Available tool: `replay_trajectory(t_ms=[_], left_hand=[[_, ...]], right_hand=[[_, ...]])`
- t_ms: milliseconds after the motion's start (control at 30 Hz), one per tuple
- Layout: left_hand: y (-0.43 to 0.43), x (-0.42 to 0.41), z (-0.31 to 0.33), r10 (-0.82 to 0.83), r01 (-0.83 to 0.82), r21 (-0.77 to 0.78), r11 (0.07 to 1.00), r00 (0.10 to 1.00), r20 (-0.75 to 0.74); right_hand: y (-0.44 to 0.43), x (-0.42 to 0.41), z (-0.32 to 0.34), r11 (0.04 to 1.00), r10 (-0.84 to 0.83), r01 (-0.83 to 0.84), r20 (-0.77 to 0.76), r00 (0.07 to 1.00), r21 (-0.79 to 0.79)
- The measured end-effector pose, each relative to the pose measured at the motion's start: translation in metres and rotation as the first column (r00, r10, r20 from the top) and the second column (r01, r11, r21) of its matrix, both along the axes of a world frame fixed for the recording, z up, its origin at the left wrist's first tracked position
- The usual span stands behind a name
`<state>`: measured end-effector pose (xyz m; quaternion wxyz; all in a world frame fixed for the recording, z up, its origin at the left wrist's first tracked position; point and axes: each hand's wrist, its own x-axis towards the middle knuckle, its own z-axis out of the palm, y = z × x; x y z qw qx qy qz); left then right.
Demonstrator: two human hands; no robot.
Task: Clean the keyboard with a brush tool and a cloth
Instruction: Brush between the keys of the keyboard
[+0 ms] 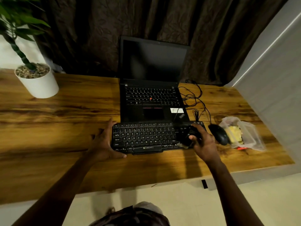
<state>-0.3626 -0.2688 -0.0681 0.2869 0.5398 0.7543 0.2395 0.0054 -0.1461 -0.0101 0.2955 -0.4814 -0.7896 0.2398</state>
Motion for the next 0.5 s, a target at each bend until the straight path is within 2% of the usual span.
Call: replay_trajectory(t_ms=[100, 300, 500], left_hand=[[0.001, 0.0, -0.001, 0.01, -0.01, 0.002, 1.0, 1.0, 0.013], [0.001, -0.003, -0.005, -0.002, 0.002, -0.01, 1.0, 1.0, 0.02], [0.001, -0.002, -0.003, -0.013, 0.013, -0.003, 1.0, 0.999, 0.038]], right_hand=[[-0.006, -0.011, -0.003, 0.999, 0.031, -0.031, -0.016, 0.999, 0.015], [-0.018, -0.044, -0.005, 0.991, 0.109, -0.115, -0.08, 0.991, -0.073], [-0.003, -0.019, 0.001, 0.989, 0.082, -0.082, -0.006, 0.997, -0.121]])
